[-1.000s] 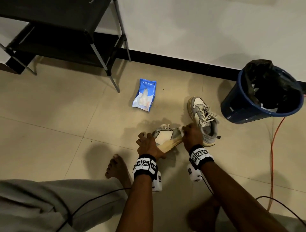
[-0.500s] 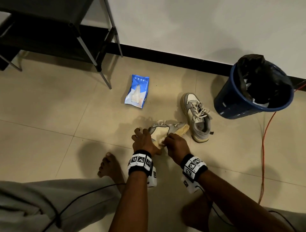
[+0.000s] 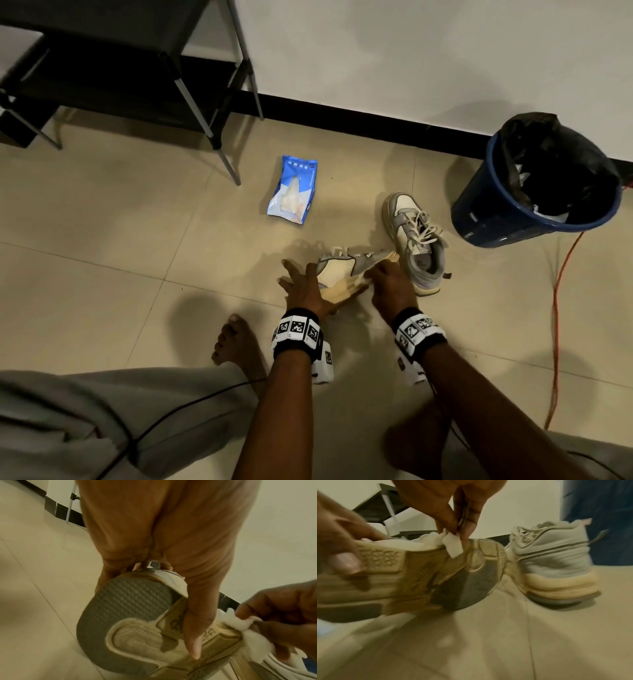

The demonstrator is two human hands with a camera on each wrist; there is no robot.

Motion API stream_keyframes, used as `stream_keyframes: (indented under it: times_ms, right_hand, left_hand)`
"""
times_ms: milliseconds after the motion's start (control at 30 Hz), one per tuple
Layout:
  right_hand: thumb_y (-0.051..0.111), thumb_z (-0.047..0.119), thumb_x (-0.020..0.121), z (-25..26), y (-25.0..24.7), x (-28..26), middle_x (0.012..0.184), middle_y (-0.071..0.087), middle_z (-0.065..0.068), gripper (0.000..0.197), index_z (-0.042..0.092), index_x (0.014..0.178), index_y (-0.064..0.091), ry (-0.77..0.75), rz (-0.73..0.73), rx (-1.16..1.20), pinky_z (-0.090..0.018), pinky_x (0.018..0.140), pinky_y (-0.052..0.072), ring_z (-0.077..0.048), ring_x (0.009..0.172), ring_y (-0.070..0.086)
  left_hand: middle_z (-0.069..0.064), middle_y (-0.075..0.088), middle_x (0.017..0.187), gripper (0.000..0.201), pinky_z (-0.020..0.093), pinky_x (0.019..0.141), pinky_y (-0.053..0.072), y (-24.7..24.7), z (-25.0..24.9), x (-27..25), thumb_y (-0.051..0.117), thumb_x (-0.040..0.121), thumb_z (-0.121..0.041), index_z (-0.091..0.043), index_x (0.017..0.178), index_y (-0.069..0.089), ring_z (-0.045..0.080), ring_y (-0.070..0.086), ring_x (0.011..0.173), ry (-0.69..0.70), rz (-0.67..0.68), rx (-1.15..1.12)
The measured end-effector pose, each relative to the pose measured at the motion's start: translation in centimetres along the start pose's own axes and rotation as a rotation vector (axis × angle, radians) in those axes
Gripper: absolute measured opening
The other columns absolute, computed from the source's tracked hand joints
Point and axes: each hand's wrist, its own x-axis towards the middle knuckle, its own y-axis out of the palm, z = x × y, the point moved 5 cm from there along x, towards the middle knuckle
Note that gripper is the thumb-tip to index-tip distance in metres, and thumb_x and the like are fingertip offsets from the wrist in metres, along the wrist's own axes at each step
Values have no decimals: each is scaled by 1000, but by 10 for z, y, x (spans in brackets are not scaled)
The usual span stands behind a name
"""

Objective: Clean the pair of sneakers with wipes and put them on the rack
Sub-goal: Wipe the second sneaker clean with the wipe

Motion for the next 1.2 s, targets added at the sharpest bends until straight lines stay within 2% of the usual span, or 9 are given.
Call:
stream_keyframes:
  times_ms: [167, 333, 400, 567, 733, 900, 1033, 1100, 1200]
  right_hand:
    - [60, -5, 67, -20, -10, 4, 96, 62, -13, 31, 13, 91, 70, 301, -139, -6, -38, 66, 51, -37, 86, 61]
    - [75, 1, 65, 33, 31, -32, 96, 62, -11, 34, 14, 96, 70, -79, 65, -16, -31, 50, 47, -32, 82, 61]
    - [72, -4, 66, 21, 26, -23, 93, 61, -12, 33, 12, 95, 71, -89, 49, -15, -30, 52, 46, -32, 80, 60]
    - [71, -3, 66, -18, -8, 10, 89, 62, -14, 26, 7, 90, 74, 283, -180, 17, -36, 63, 51, -35, 80, 61]
    - [75, 3, 58, 45, 26, -2, 86, 59, -14, 26, 6, 83, 67, -114, 121, -181, -31, 44, 44, -34, 76, 60]
    - [69, -1, 64, -14, -7, 23, 89, 59, -18, 16, 4, 78, 68, 357, -108, -100, -38, 60, 49, -38, 80, 58]
    - [74, -1, 59, 42, 26, 5, 86, 60, -17, 27, 3, 85, 68, -23, 140, -141, -34, 53, 49, -36, 77, 60]
    - [71, -2, 60, 17, 15, 18, 87, 60, -19, 22, 2, 81, 68, 104, 123, -94, -36, 56, 49, -38, 78, 60]
    - [67, -5, 65, -25, -8, 27, 89, 61, -23, 16, -1, 79, 71, 402, -114, -24, -39, 67, 50, -41, 81, 61]
  left_hand:
    - [16, -37, 154, 117, 65, 112, 27, 8, 0, 3, 95, 57, -31, -27, 147, 20, 53, -3, 145, -103, 13, 21]
    - [12, -16, 162, 106, 66, 110, 27, 22, -2, 7, 83, 74, -43, -17, 149, 13, 48, -2, 147, -179, -42, -16]
    - [10, -4, 162, 111, 66, 108, 30, 23, 0, 11, 86, 69, -42, -14, 147, 13, 46, 3, 146, -156, -45, -17]
    - [10, 18, 152, 105, 64, 104, 35, 24, 2, 10, 89, 63, -45, -14, 136, 20, 44, 12, 142, -144, -67, -12]
    - [13, 28, 148, 86, 64, 104, 36, 29, 5, 6, 84, 69, -33, -12, 130, 27, 43, 15, 143, -133, -139, -44]
    - [13, 38, 139, 89, 62, 98, 42, 31, 8, -1, 90, 60, -42, -15, 121, 30, 42, 24, 138, -109, -186, -34]
    - [15, 28, 149, 97, 64, 100, 41, 32, 6, 0, 88, 64, -41, -9, 133, 28, 46, 18, 142, -78, -188, -5]
    - [16, 21, 154, 100, 63, 99, 42, 33, 8, 0, 88, 65, -45, -8, 136, 27, 47, 16, 143, -71, -166, 37]
    - [17, 16, 157, 99, 63, 99, 43, 37, 8, -2, 87, 65, -48, -8, 134, 27, 47, 14, 144, -63, -173, 79]
